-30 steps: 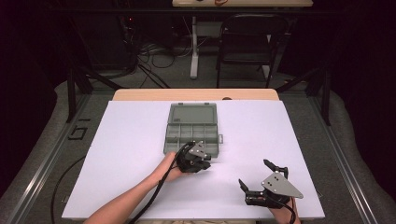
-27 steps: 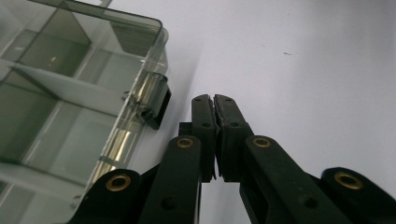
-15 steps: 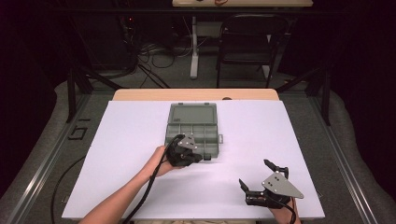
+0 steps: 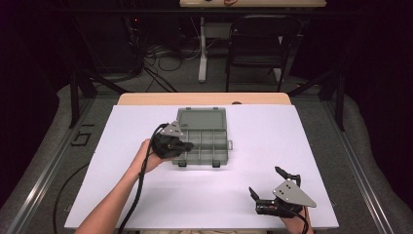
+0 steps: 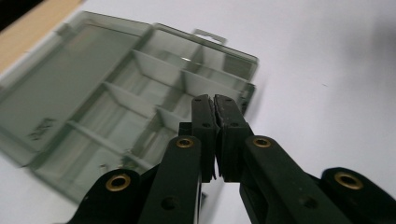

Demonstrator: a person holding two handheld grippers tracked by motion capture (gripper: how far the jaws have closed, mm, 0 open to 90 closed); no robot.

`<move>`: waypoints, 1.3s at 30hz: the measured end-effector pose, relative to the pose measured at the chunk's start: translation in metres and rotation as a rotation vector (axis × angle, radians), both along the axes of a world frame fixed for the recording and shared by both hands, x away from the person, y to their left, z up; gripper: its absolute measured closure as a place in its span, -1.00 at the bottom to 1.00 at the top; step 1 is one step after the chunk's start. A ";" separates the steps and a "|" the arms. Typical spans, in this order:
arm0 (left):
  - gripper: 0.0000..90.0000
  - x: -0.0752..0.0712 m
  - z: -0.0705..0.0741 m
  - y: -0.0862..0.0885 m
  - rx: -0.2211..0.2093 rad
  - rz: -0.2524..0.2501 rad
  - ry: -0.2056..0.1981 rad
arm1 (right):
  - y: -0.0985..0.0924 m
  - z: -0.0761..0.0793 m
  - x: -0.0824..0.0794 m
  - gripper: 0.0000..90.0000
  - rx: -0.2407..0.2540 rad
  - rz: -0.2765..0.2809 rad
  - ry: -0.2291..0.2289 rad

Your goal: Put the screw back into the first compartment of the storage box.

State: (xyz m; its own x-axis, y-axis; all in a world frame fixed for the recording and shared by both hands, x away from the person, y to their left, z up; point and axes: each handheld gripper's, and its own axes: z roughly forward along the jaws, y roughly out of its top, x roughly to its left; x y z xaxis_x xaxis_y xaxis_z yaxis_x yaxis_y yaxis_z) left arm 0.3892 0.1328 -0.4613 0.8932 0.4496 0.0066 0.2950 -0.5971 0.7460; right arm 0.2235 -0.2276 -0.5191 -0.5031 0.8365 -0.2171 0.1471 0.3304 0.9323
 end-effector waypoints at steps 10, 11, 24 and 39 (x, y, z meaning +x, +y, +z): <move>0.94 0.026 -0.008 0.018 -0.033 0.164 -0.031 | 0.001 -0.001 0.001 -1.00 0.001 0.000 0.005; 0.94 0.029 -0.011 0.019 -0.035 0.179 -0.029 | 0.001 -0.001 0.001 -1.00 0.000 0.000 0.004; 0.93 0.056 -0.050 0.023 -0.038 0.307 0.038 | 0.001 -0.001 0.002 -1.00 0.003 0.000 0.004; 0.29 0.057 -0.054 0.022 -0.028 0.322 0.056 | -0.003 0.000 0.002 -1.00 0.006 -0.004 0.009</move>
State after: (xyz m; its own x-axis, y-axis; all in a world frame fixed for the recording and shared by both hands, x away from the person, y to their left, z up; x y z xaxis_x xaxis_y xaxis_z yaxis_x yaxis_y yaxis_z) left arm 0.4464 0.1552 -0.5151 0.7036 0.7085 -0.0552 0.5068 -0.4459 0.7378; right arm 0.2251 -0.2307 -0.5194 -0.5013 0.8399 -0.2079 0.1567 0.3244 0.9328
